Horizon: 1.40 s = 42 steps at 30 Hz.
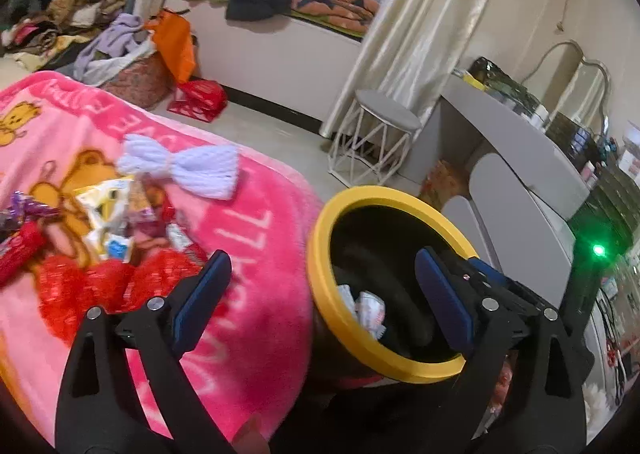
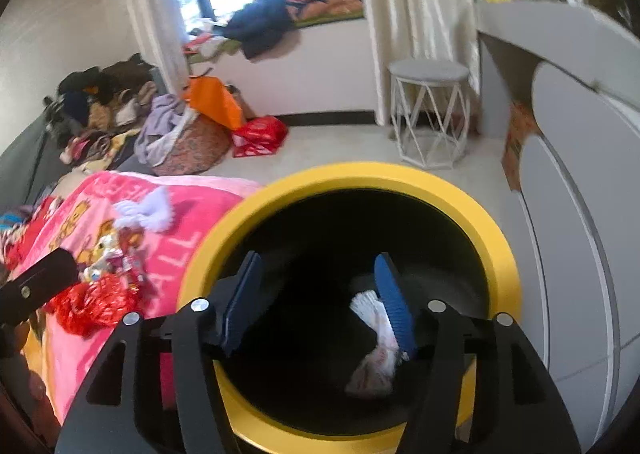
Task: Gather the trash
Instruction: 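Carry both items over the yellow bin and open both tools to drop them, then grasp the dark snack packet with the left tool while the right tool grasps the red plastic bag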
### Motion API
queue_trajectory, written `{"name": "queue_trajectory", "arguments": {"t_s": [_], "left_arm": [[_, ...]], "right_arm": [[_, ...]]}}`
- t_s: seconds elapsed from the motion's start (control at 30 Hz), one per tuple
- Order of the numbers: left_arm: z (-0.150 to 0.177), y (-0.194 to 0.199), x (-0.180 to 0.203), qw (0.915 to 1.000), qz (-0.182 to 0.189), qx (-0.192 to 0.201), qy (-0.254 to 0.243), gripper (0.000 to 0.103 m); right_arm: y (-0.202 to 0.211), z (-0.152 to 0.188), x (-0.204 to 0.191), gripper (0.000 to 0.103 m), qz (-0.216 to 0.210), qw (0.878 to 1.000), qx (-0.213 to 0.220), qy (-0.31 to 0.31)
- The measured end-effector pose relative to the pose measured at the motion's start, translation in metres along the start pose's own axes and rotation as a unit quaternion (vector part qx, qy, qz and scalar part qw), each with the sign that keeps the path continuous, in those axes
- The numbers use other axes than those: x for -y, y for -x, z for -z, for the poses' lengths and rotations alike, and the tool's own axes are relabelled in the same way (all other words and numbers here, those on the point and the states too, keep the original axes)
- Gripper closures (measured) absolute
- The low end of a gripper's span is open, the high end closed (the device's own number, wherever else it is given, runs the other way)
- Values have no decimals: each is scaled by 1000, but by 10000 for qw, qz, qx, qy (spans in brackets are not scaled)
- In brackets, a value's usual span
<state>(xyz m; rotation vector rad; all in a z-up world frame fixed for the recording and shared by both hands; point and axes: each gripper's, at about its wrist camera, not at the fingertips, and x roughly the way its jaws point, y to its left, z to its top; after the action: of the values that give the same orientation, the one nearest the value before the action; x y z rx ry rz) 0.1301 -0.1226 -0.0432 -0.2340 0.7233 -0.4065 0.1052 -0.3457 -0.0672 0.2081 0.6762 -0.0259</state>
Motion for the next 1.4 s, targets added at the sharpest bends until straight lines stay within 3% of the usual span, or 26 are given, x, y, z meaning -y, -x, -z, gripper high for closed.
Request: {"name": "queue_trajectory", "arguments": {"t_s": [0.03, 0.17, 0.6, 0.9, 1.4], "left_arm": [[0, 4, -3, 10000, -23, 26, 12, 11], [-2, 16, -13, 9998, -133, 148, 81, 11], [-1, 59, -47, 9954, -694, 625, 191, 11], [2, 86, -77, 9869, -1292, 936, 232, 11], [8, 120, -131, 9748, -1816, 1142, 614, 11]], "right_arm": [[2, -1, -6, 44, -31, 10000, 53, 73], [12, -1, -28, 35, -247, 9987, 280, 337], [37, 6, -86, 24, -640, 9867, 776, 1278], [39, 13, -122, 22, -916, 9800, 747, 1599], [38, 26, -190, 20, -1466, 9638, 542, 2159]]}}
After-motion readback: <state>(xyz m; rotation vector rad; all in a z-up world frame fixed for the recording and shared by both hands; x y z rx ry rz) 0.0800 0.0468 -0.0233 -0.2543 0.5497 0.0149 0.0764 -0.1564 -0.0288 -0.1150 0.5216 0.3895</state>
